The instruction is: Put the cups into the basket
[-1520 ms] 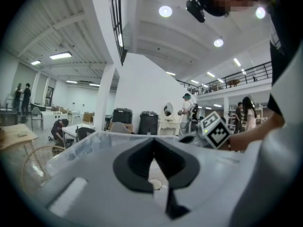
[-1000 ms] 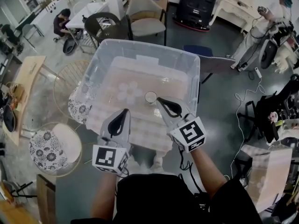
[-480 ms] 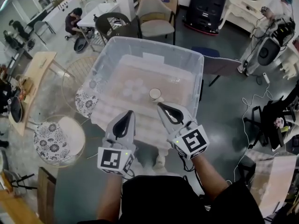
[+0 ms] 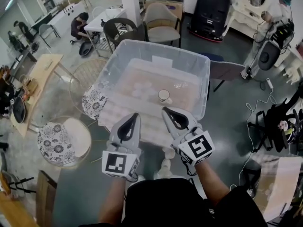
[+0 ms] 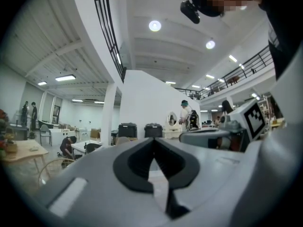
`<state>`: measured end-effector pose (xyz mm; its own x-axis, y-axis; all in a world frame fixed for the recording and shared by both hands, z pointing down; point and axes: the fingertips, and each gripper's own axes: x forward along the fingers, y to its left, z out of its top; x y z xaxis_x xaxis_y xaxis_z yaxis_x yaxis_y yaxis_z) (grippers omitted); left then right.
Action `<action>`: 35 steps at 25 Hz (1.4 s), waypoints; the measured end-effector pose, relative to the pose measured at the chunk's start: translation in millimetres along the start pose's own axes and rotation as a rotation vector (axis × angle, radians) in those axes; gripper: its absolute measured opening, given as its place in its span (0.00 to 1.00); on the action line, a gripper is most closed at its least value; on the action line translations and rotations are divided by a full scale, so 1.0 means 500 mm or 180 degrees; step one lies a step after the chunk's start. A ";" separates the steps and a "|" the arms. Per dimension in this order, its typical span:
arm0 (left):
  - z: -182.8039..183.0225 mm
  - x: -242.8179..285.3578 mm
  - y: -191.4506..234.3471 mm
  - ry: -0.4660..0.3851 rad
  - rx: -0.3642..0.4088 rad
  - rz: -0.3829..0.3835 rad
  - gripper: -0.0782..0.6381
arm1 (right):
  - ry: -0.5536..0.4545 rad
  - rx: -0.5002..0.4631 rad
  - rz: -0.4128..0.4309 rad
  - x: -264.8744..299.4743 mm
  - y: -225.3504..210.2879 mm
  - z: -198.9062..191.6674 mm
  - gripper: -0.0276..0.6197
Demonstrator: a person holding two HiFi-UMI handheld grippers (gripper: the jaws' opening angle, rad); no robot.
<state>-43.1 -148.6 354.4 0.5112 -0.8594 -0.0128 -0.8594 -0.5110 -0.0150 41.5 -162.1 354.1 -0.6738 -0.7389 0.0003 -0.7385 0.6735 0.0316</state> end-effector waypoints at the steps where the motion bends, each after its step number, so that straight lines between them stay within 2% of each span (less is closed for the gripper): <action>1: 0.002 -0.015 0.006 -0.0009 0.0014 -0.0004 0.12 | 0.0004 -0.0013 -0.0013 0.001 0.017 0.001 0.05; 7: 0.025 -0.110 0.028 -0.0042 -0.0052 -0.0103 0.12 | -0.0007 -0.0022 -0.0113 -0.006 0.122 0.018 0.05; 12: 0.025 -0.190 0.045 -0.0084 0.0021 -0.0183 0.12 | -0.0046 -0.0038 -0.0192 -0.022 0.209 0.027 0.05; 22: 0.036 -0.294 0.032 -0.0148 0.0036 -0.0442 0.12 | -0.0041 -0.0076 -0.0423 -0.068 0.319 0.035 0.05; 25: 0.037 -0.315 0.026 -0.0138 -0.0043 -0.0503 0.12 | 0.0000 -0.0078 -0.0485 -0.083 0.340 0.033 0.05; 29: 0.030 -0.334 0.019 -0.0204 0.0059 -0.0568 0.12 | -0.0033 -0.0101 -0.0552 -0.099 0.353 0.034 0.05; 35: 0.023 -0.345 0.007 -0.0173 0.0017 -0.0604 0.12 | -0.0088 -0.0122 -0.0530 -0.111 0.367 0.049 0.05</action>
<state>-134.5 -1.9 344.9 0.6638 -0.7452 -0.0631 -0.7476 -0.6636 -0.0276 -57.3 2.9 335.4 -0.5430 -0.8390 -0.0357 -0.8389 0.5401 0.0670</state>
